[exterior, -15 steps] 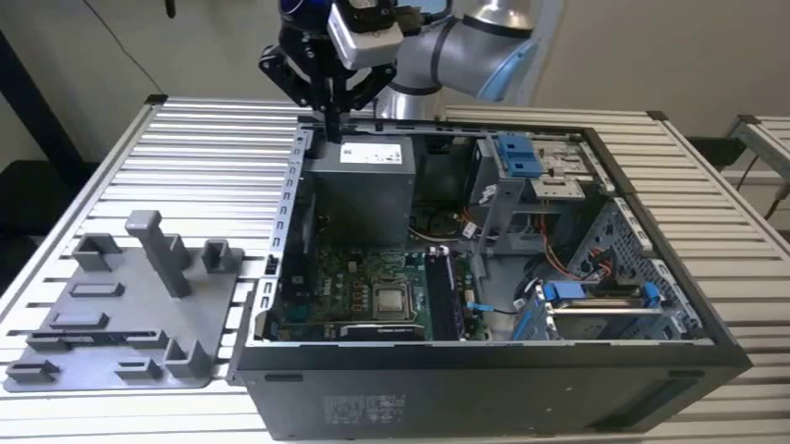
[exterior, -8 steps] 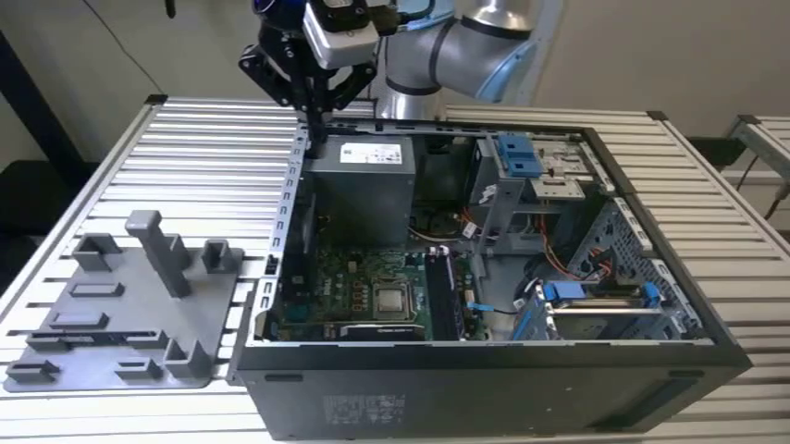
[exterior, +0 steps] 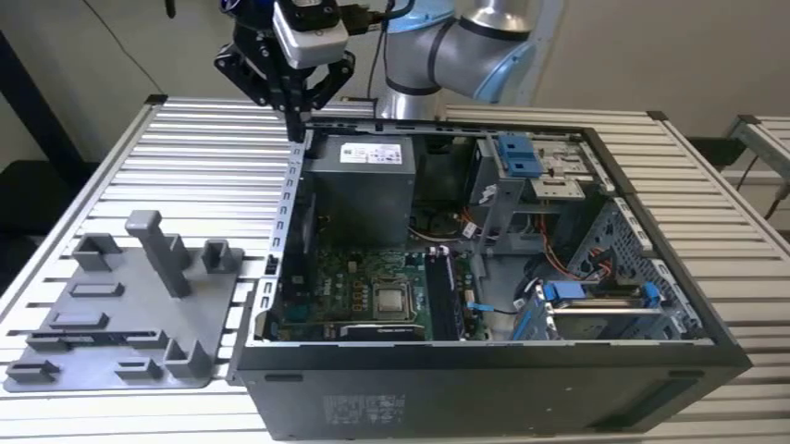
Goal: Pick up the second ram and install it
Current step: 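Reach for the second ram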
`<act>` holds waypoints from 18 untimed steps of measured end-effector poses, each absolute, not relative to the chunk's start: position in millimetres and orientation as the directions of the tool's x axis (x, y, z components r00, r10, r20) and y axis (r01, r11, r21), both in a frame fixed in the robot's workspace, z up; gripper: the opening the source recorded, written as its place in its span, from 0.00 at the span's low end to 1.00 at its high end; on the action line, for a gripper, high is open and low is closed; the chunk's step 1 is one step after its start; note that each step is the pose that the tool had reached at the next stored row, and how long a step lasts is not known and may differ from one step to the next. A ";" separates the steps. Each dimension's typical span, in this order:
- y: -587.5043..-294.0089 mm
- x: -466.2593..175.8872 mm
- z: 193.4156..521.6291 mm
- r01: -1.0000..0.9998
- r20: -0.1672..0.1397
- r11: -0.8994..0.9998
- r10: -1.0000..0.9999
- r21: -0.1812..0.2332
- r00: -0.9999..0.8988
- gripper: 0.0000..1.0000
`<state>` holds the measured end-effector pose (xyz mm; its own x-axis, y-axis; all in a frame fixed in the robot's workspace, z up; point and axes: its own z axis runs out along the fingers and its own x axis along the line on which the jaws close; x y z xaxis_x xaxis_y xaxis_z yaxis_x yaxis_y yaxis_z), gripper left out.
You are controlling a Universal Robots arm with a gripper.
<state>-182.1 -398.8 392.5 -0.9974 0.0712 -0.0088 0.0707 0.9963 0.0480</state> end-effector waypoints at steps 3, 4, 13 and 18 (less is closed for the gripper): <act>-398.8 -190.6 392.4 0.071 -0.008 0.996 0.071 0.048 -0.997 0.11; -398.8 -193.8 392.4 0.071 -0.007 0.996 0.071 0.048 -0.997 0.11; -398.8 -222.1 392.4 0.071 -0.006 0.996 0.071 0.048 -0.997 0.11; -398.8 -235.8 392.4 0.071 -0.006 0.996 0.071 0.048 -0.997 0.11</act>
<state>-235.8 -398.8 392.4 -0.9975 0.0710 -0.0063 0.0706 0.9964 0.0478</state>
